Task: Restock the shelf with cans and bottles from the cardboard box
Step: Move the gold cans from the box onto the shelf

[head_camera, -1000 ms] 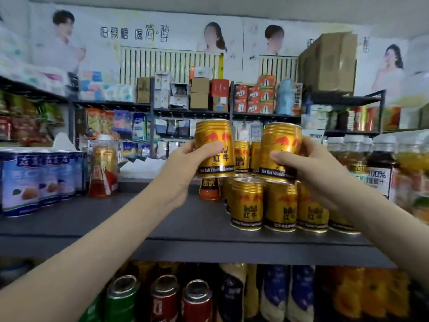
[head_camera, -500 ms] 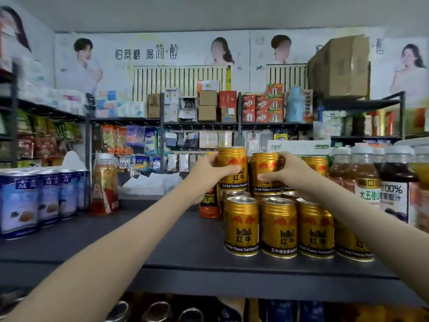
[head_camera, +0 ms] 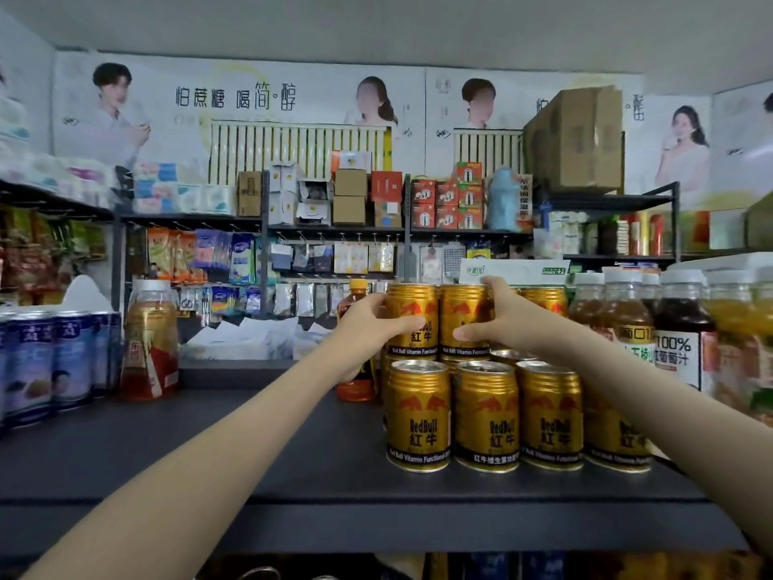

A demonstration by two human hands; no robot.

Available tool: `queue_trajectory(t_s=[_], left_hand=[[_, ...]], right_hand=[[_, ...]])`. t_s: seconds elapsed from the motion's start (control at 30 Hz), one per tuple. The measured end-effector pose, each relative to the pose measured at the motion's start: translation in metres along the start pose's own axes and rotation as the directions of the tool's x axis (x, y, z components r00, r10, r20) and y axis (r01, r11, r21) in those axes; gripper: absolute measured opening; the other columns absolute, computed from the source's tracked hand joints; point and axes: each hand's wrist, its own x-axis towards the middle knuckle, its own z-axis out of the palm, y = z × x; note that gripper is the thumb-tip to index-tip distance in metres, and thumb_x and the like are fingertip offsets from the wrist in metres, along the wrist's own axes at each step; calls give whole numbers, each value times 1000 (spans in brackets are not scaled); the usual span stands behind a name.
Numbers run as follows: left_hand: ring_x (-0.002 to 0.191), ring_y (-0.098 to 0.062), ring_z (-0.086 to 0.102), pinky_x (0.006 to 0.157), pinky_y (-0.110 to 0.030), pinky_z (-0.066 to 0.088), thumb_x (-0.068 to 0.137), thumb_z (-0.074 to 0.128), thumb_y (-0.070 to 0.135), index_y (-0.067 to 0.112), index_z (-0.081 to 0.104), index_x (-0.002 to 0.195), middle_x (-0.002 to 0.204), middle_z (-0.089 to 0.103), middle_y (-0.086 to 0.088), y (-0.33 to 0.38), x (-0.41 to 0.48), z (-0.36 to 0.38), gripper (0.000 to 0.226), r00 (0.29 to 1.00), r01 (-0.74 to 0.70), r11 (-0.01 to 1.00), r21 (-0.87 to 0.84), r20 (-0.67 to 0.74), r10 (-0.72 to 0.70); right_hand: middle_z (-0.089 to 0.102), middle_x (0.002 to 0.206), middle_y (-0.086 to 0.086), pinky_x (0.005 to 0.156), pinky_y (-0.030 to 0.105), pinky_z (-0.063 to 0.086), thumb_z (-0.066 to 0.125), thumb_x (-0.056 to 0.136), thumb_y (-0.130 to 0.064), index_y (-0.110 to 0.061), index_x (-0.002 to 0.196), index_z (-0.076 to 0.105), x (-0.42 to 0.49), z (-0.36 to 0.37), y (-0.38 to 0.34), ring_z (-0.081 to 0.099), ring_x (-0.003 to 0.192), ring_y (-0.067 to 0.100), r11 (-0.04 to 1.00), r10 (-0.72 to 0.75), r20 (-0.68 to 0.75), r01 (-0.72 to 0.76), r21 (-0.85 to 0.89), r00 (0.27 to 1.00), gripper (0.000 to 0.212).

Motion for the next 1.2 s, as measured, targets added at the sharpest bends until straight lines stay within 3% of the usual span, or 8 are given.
queue_trajectory(t_s=[0.1,0.33,0.43,0.53,0.7,0.87,0.97,1.2], left_hand=[[111,-11,57,94,-36,48,78,75,39,36,53,114,123,60,7,-1,-1,-3,42,1000,-21,994,111,16,19],[125,-23,50,103,-43,43,82,69,45,38,11,151,141,49,-3,5,-9,-4,90,993,-95,912,399,-21,112],[129,-24,46,105,-40,40,86,66,42,44,4,149,150,39,-4,7,-12,-2,89,978,-180,835,519,7,207],[139,-24,28,109,-43,34,87,62,46,46,5,149,154,24,-6,16,-13,-3,84,931,-263,552,791,59,359],[142,-18,17,112,-38,31,92,57,42,34,23,150,155,22,-2,28,-14,0,68,886,-386,226,895,290,362],[146,-21,11,117,-40,22,91,58,43,32,21,151,159,12,-2,29,-21,2,71,907,-349,216,912,270,324],[145,-20,12,115,-37,18,92,58,41,29,26,150,159,13,-2,33,-37,1,67,905,-316,344,884,171,390],[133,-22,37,109,-34,31,93,58,23,15,43,142,143,43,-9,25,-117,-27,52,856,-233,439,868,-31,516]], right_hand=[[23,155,17,109,41,29,74,82,-30,-29,150,-6,-6,1,1,27,141,32,993,-81,-2,81,-87,997,105],[33,149,18,104,38,38,76,80,-28,-30,147,-2,-4,4,7,45,127,30,964,-171,14,170,-203,985,103],[16,157,12,112,40,28,74,81,-34,-25,149,-1,-5,5,9,26,140,30,929,-232,1,221,-297,973,101],[-3,160,0,117,42,14,69,83,-42,-27,152,0,-11,4,6,-1,147,23,807,-355,5,309,-503,935,98],[4,159,-1,114,42,24,67,85,-39,-30,152,4,-14,0,1,2,146,18,737,-389,66,354,-577,919,93],[-2,160,0,115,42,23,68,85,-39,-31,151,4,-17,-1,3,-2,147,21,725,-405,56,357,-589,913,93],[-6,160,2,117,42,16,65,88,-38,-30,152,6,-27,-3,0,-6,147,22,751,-448,-49,345,-563,893,87],[27,149,13,111,34,20,62,89,-20,-12,139,40,-84,46,-52,18,138,25,737,-660,-283,524,-427,696,56]])
